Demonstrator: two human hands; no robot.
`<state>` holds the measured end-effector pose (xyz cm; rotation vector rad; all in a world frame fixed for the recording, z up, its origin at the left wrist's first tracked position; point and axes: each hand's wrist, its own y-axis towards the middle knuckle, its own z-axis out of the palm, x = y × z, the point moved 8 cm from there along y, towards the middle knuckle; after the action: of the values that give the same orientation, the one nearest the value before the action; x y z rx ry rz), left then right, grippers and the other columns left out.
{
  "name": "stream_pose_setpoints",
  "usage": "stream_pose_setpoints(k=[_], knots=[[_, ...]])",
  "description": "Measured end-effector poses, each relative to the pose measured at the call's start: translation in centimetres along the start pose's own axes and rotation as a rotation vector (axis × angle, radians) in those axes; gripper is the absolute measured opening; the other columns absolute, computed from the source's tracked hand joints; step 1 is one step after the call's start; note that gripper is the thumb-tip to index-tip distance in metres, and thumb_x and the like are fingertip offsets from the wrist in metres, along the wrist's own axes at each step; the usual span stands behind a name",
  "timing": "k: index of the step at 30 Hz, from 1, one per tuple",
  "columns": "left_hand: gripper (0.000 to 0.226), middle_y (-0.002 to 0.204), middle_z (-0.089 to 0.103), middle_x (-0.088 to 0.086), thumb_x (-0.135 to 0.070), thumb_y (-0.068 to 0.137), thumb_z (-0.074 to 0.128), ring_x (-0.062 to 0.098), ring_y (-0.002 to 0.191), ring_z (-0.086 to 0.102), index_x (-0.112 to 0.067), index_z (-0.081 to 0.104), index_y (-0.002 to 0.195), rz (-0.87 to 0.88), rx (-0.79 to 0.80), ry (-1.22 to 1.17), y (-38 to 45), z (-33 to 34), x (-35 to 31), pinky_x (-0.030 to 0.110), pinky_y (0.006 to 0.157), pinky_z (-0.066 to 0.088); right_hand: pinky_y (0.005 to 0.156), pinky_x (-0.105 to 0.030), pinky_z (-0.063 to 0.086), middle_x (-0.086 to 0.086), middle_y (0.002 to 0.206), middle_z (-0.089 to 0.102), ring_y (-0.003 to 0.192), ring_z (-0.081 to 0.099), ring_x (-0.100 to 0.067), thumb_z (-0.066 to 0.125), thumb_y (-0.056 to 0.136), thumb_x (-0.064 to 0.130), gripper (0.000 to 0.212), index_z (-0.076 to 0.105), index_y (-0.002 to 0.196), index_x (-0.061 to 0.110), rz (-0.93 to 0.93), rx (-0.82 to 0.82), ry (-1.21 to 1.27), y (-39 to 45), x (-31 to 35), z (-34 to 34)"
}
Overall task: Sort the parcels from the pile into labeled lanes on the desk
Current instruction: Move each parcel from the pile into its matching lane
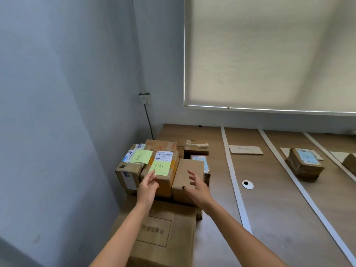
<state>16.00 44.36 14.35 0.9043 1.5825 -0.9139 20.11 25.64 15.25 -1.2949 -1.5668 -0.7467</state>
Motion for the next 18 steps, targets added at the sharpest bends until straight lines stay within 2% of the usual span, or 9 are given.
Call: stream_pose_setpoints(k=[3, 6, 8, 11, 13, 16, 18], knots=[[0.048, 0.132, 0.052, 0.001, -0.004, 0.093, 0.049, 0.015, 0.121, 0.047, -0.021, 0.043, 0.137, 0.047, -0.073, 0.001, 1.6, -2.7, -1.0, 0.030, 0.096, 0.042, 0.100, -0.035, 0.042, -0.001, 0.144, 0.041, 0.129, 0.041, -0.018, 0.062, 0.088, 0.021, 0.064, 0.030, 0.142, 0.028, -0.050, 0.004, 0.014, 2.1, 2.3, 1.8], [0.044, 0.128, 0.055, -0.001, -0.007, 0.092, 0.053, 0.014, 0.116, 0.051, -0.020, 0.048, 0.134, 0.112, -0.216, 0.016, 2.8, -5.8, -2.2, 0.021, 0.081, 0.048, 0.093, -0.027, 0.046, -0.002, 0.146, 0.040, 0.132, 0.039, -0.018, 0.059, 0.090, 0.015, 0.061, 0.030, 0.142, 0.027, -0.074, 0.063, 0.049, 3.8, 4.0, 4.0], [0.041, 0.125, 0.058, 0.002, -0.007, 0.091, 0.055, 0.013, 0.108, 0.053, -0.018, 0.052, 0.131, 0.157, -0.310, 0.031, 3.7, -8.0, -2.9, 0.014, 0.071, 0.046, 0.095, -0.031, 0.048, -0.003, 0.147, 0.037, 0.133, 0.039, -0.019, 0.057, 0.090, 0.009, 0.061, 0.031, 0.143, 0.026, -0.081, 0.069, 0.066, 4.9, 4.9, 5.2], [0.042, 0.123, 0.061, 0.007, -0.002, 0.088, 0.057, 0.011, 0.103, 0.055, -0.015, 0.054, 0.129, 0.188, -0.394, 0.040, 5.6, -10.9, -3.2, 0.009, 0.065, 0.045, 0.101, -0.034, 0.046, -0.002, 0.146, 0.038, 0.132, 0.039, -0.018, 0.058, 0.090, 0.010, 0.059, 0.034, 0.141, 0.027, -0.108, 0.050, 0.027, 6.7, 6.4, 7.0], [0.046, 0.129, 0.057, 0.007, 0.000, 0.087, 0.058, 0.013, 0.110, 0.054, -0.015, 0.053, 0.131, 0.173, -0.399, 0.035, 7.2, -12.2, -2.9, 0.008, 0.070, 0.045, 0.097, -0.031, 0.046, 0.000, 0.145, 0.040, 0.132, 0.040, -0.018, 0.058, 0.090, 0.011, 0.058, 0.035, 0.140, 0.028, -0.126, 0.065, 0.027, 7.8, 7.4, 8.8], [0.050, 0.138, 0.050, 0.008, -0.005, 0.089, 0.058, 0.020, 0.126, 0.046, -0.016, 0.046, 0.136, 0.108, -0.332, 0.038, 9.8, -12.8, -1.4, 0.026, 0.091, 0.047, 0.094, -0.028, 0.048, -0.001, 0.146, 0.039, 0.132, 0.040, -0.018, 0.058, 0.090, 0.012, 0.058, 0.034, 0.140, 0.030, -0.118, 0.113, 0.053, 9.3, 8.2, 11.6], [0.050, 0.139, 0.048, 0.008, -0.011, 0.092, 0.055, 0.019, 0.123, 0.046, -0.016, 0.041, 0.140, 0.045, -0.263, 0.031, 11.0, -12.5, 0.2, 0.025, 0.086, 0.048, 0.081, -0.017, 0.051, -0.003, 0.146, 0.038, 0.128, 0.043, -0.016, 0.057, 0.090, 0.013, 0.060, 0.031, 0.141, 0.030, -0.082, 0.143, 0.070, 10.0, 8.1, 13.2]])
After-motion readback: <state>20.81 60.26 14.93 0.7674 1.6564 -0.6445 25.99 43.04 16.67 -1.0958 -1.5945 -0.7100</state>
